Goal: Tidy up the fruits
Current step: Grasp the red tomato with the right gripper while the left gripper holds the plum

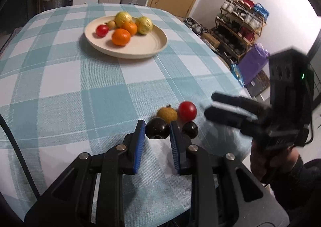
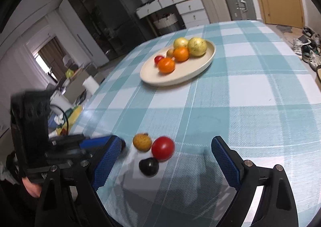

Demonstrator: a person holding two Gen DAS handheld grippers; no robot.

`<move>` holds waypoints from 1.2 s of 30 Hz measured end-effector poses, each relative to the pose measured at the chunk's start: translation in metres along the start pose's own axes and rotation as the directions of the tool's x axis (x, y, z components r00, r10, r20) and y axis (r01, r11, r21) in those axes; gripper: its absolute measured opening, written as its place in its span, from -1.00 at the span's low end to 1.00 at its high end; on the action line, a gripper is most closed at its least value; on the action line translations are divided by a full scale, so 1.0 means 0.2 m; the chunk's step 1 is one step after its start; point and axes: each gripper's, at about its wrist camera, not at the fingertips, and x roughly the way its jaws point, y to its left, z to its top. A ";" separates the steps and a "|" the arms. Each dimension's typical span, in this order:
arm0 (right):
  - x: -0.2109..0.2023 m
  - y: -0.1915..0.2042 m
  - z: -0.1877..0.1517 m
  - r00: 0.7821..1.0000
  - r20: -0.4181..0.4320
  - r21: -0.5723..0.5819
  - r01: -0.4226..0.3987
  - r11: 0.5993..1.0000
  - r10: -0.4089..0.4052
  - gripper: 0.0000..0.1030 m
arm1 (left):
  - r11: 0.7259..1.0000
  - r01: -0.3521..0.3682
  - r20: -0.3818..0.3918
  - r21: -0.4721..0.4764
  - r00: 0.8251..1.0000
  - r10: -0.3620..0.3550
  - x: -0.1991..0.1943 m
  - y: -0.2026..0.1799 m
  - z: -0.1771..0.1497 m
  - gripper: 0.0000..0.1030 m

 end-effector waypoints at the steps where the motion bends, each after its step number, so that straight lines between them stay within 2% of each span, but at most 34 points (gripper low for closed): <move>1: 0.01 0.01 -0.01 1.000 -0.008 -0.009 -0.004 1.000 0.004 0.81 | 1.000 -0.005 0.003 0.002 1.000 0.005 -0.01 0.01 0.01 -0.58; 6: 0.03 0.04 -0.02 1.000 -0.016 -0.040 -0.006 0.999 0.006 0.81 | 1.000 -0.024 0.025 0.011 0.999 0.024 -0.06 0.02 0.03 -0.58; 10: 0.06 0.03 -0.01 0.999 -0.034 -0.038 -0.001 0.999 0.000 0.63 | 1.000 -0.023 0.032 0.006 0.999 0.023 -0.08 0.03 0.03 -0.58; 17: 0.08 0.01 -0.01 0.999 -0.034 -0.027 -0.019 0.999 0.018 0.43 | 1.000 -0.018 0.035 0.003 0.999 0.018 -0.08 0.02 0.02 -0.58; 19: 0.10 0.01 -0.01 0.998 -0.051 -0.029 -0.022 0.999 0.021 0.12 | 1.000 -0.015 0.033 0.002 0.999 0.015 -0.08 0.02 0.02 -0.58; 21: 0.12 0.01 -0.02 0.998 -0.066 -0.032 -0.017 0.999 0.015 0.00 | 1.000 -0.014 0.032 0.002 0.999 0.014 -0.08 0.01 0.02 -0.58; 23: 0.12 0.01 -0.03 0.998 -0.065 -0.035 -0.017 0.999 0.014 -0.18 | 1.000 -0.018 0.034 0.000 0.999 0.018 -0.08 0.01 0.02 -0.58; 24: 0.12 0.00 -0.03 0.998 -0.067 -0.038 -0.020 0.999 0.017 -0.34 | 1.000 -0.019 0.032 0.001 0.999 0.019 -0.07 0.01 0.02 -0.58; 25: 0.13 0.00 -0.03 0.998 -0.067 -0.040 -0.020 0.999 0.017 -0.40 | 1.000 -0.021 0.030 0.001 0.999 0.021 -0.07 0.01 0.02 -0.58; 36: 0.09 -0.05 0.00 0.999 -0.021 -0.004 -0.030 1.000 0.030 -0.42 | 0.999 -0.030 0.038 -0.011 0.999 0.030 -0.05 0.04 0.07 -0.58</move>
